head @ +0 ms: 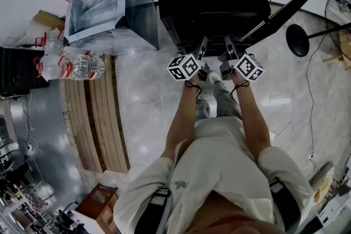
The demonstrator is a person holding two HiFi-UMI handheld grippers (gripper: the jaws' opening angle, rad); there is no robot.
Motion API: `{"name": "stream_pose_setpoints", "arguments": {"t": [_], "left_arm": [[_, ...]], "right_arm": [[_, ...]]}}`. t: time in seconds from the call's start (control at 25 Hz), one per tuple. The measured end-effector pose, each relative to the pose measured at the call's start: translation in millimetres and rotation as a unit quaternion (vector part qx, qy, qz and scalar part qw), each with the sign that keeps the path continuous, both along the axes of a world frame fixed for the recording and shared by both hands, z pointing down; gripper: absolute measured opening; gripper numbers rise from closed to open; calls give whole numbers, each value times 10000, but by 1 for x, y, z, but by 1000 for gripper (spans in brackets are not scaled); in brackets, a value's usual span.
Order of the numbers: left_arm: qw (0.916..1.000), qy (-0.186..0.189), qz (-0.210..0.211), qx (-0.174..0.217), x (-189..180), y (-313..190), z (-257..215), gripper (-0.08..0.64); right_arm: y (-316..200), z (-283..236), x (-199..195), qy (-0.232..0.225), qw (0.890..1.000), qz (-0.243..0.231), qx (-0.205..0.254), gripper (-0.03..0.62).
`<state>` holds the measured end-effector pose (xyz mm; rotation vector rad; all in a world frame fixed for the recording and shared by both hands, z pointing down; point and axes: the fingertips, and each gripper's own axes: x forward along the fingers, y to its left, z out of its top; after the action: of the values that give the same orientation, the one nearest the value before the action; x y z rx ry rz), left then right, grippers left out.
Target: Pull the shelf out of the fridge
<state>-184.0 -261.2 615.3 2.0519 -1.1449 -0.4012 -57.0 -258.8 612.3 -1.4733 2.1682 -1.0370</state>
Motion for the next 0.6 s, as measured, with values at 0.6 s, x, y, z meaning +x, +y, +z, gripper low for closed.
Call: {"name": "stream_pose_setpoints", "arguments": {"t": [0.6], "left_arm": [[10000, 22, 82, -16, 0, 36, -2, 149]], "right_arm": [[38, -4, -2, 136, 9998, -105, -73, 118]]}}
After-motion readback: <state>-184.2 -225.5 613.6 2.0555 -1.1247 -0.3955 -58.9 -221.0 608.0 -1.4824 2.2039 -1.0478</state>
